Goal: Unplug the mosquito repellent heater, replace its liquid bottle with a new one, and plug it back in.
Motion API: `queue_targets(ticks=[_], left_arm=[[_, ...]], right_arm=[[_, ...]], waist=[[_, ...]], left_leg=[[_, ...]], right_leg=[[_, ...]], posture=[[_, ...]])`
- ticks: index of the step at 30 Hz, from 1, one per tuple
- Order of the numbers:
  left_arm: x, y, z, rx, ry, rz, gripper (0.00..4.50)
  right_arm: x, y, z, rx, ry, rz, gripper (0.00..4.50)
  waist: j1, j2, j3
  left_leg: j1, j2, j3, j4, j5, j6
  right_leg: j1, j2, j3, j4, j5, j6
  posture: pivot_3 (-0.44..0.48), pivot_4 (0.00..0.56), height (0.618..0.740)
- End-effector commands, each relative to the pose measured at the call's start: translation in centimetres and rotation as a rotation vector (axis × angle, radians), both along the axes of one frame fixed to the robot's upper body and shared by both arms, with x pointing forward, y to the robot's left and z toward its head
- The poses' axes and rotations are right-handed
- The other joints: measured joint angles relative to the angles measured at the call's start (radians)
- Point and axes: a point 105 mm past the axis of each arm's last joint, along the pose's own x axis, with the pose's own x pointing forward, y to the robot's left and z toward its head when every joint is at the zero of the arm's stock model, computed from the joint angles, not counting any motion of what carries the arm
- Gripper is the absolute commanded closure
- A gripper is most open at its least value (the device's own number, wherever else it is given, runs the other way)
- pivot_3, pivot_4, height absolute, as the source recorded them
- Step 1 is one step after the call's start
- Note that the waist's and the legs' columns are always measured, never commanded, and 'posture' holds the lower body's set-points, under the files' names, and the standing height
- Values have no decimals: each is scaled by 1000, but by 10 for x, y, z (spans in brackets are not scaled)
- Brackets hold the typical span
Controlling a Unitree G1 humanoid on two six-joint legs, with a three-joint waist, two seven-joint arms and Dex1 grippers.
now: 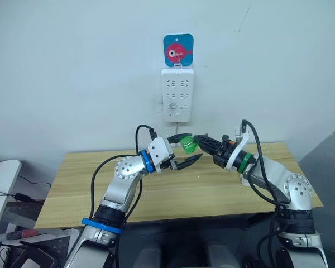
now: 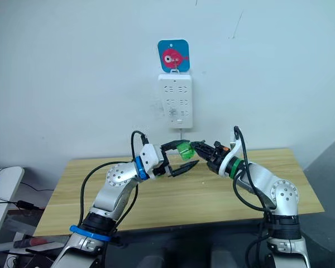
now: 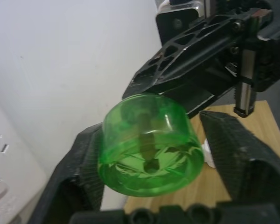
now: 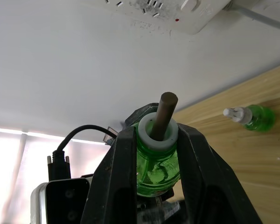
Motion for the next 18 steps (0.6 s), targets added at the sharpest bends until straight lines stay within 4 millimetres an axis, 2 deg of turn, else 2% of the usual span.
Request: queue_targets(ticks=[1,2,5,9,13,18], left_arm=[[0,2,9,-1,-15,-4,0],[1,5,8,1,4,5,0],[5,11,4,4,54,41,0],[0,11,-12,42,110,43,0],[0,9,-24,63,122,68,0],[3,8,-35,61,140,102,0]], right_arm=[[12,-13,-5,-152,-148,-80,3676],[18,-18,-10,-230,-197,-108,3676],[33,-26,-28,-613,-455,-168,3676],[49,-42,-45,-922,-694,-294,3676],[54,-53,-65,-1098,-814,-337,3676],[57,-54,-99,-1146,-778,-280,3676]], waist=[[1,0,0],[2,0,0],[1,0,0],[2,0,0],[2,0,0],[3,-1,-1]], left_leg=[[0,0,0,0,0,0],[0,0,0,0,0,0],[0,-1,0,0,0,0],[1,0,0,0,0,0],[1,-1,0,0,0,0],[2,-1,0,0,0,-1]], right_leg=[[0,0,0,0,0,0],[0,1,0,0,0,0],[0,2,-1,0,-1,1],[0,4,0,0,-1,2],[0,1,1,1,-1,2],[0,0,2,2,-1,1]], posture=[[-29,84,740],[-29,84,740],[-23,79,740],[-15,71,740],[-17,66,740],[-29,63,740]])
